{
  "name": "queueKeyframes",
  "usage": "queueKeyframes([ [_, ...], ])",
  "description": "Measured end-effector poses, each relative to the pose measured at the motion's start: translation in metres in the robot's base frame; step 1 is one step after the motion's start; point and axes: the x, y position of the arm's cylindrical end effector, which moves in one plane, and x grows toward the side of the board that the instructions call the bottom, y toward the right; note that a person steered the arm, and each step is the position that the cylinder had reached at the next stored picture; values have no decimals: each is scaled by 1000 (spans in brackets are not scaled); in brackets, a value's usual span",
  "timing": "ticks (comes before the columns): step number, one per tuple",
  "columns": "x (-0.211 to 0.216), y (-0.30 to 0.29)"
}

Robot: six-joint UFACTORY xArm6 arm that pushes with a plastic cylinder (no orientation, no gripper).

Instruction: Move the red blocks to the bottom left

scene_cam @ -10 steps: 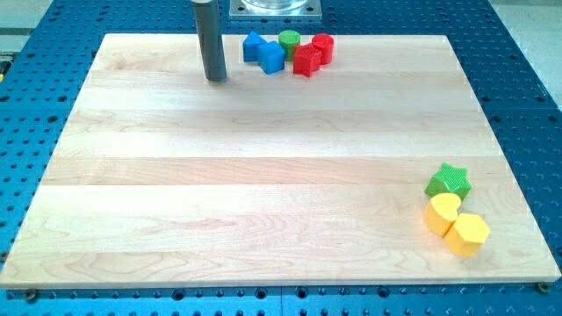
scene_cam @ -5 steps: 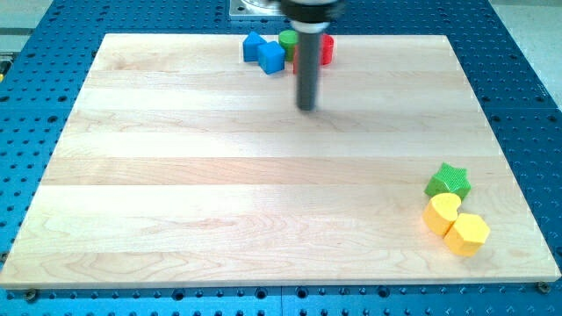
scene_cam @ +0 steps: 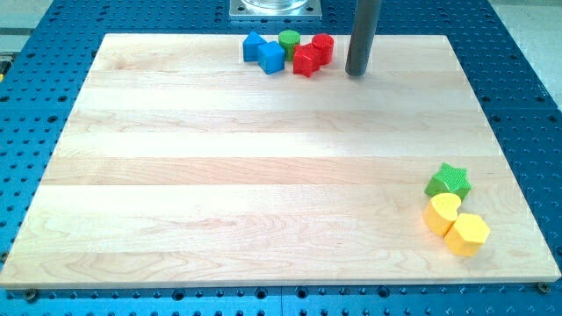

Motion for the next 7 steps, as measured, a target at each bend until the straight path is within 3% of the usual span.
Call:
queueKeyframes([
  [2,-42,-22],
  [3,-42,-38],
  [5,25,-110],
  [7,-9,-108],
])
